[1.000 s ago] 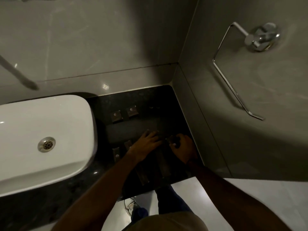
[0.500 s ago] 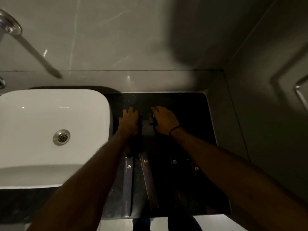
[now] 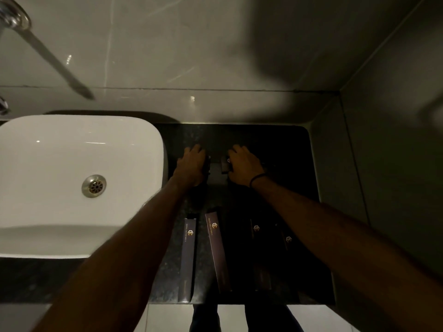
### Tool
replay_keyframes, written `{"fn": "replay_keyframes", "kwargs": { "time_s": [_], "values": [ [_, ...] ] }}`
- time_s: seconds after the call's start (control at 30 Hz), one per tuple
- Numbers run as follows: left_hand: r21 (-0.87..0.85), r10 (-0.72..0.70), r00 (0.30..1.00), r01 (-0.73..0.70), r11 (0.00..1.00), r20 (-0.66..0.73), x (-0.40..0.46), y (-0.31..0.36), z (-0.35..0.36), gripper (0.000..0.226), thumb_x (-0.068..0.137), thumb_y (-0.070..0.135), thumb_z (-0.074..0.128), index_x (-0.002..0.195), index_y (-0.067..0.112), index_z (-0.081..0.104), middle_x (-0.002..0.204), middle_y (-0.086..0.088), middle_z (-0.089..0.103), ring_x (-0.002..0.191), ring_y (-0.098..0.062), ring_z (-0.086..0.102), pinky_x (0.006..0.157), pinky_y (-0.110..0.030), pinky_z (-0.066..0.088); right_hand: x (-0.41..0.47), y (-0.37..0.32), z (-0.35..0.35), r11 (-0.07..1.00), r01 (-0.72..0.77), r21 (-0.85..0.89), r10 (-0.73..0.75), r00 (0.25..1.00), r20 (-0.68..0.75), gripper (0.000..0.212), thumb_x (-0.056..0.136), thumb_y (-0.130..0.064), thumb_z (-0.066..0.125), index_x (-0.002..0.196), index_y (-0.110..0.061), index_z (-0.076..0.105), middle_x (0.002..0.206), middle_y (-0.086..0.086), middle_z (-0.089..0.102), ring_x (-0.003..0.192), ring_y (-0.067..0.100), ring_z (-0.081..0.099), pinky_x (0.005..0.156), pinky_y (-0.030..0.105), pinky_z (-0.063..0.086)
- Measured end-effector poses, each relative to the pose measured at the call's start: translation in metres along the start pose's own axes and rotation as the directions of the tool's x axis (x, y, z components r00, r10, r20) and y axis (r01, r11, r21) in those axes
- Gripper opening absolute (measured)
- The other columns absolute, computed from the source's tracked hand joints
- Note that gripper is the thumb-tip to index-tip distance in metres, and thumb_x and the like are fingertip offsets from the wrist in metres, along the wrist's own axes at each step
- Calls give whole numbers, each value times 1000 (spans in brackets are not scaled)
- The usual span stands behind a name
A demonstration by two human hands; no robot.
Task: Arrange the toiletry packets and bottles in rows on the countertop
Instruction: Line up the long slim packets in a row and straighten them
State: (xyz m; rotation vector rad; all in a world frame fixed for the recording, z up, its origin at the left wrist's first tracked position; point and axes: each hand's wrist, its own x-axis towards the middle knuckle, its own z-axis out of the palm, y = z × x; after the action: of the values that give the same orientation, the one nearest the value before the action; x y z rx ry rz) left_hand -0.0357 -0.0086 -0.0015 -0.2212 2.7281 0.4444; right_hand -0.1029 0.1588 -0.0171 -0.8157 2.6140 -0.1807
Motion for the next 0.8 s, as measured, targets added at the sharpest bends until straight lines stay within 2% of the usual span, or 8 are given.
{"fn": "replay_keyframes", "kwargs": {
  "time_s": [0.17,0.23,0.3,0.4,0.5,0.57,0.67,0.8],
  "values": [
    [5,4,1000,-4,1000,-2,0,0,0,57,74,11,76,125,9,50,138,-13,40,125,-38,37,97,-60,44,-1,-1,0,1000,-4,-14,4,1000,-17,58,74,-23,77,126,-10,55,134,14,49,121,35,50,93,48,52],
    [29,2,1000,-2,1000,9,-1,0,1,64,73,14,77,129,10,47,141,-13,38,128,-39,35,100,-62,42,-3,-1,-2,999,-5,-33,4,999,-36,71,70,-28,80,133,-12,50,135,13,50,123,36,50,94,49,49],
    [70,0,1000,0,998,-5,-1,2,1,76,70,20,80,135,12,42,144,-14,34,132,-40,31,104,-63,35,-9,1,-5,999,-12,-35,8,995,-97,86,65,-32,82,140,-16,44,137,12,51,124,35,50,96,49,47],
    [90,49,994,-40,995,-99,1,12,-2,88,68,28,80,141,10,35,145,-17,33,134,-40,29,107,-60,31,-29,16,-14,998,-56,3,55,973,-223,90,67,-35,81,145,-16,39,141,13,50,130,33,49,106,50,44],
    [49,156,964,-149,988,-213,9,38,-4,77,73,28,72,138,3,41,141,-20,40,128,-41,36,102,-51,37,-52,53,-23,985,-162,55,171,943,-286,86,71,-32,78,146,-13,39,143,16,49,133,35,47,110,54,41],
    [-2,216,946,-224,975,-243,17,61,-1,63,78,25,69,132,1,47,135,-21,45,120,-40,42,96,-48,44,-61,79,-28,960,-236,152,268,931,-246,81,74,-28,77,144,-9,40,141,19,48,129,39,48,106,53,45],
    [-135,266,940,-298,945,-214,30,95,11,53,79,18,70,126,4,50,130,-18,47,114,-37,48,89,-44,47,-67,101,-26,895,-295,335,355,925,-135,69,79,-19,76,140,-5,47,139,22,49,126,42,51,105,50,47],
    [-244,278,942,-319,916,-187,45,126,31,47,82,12,67,126,5,53,123,-19,51,108,-35,54,86,-41,49,-67,107,-14,834,-292,468,382,918,-107,40,82,-15,73,120,-6,65,123,20,61,113,38,61,95,43,53]
  ]
}}
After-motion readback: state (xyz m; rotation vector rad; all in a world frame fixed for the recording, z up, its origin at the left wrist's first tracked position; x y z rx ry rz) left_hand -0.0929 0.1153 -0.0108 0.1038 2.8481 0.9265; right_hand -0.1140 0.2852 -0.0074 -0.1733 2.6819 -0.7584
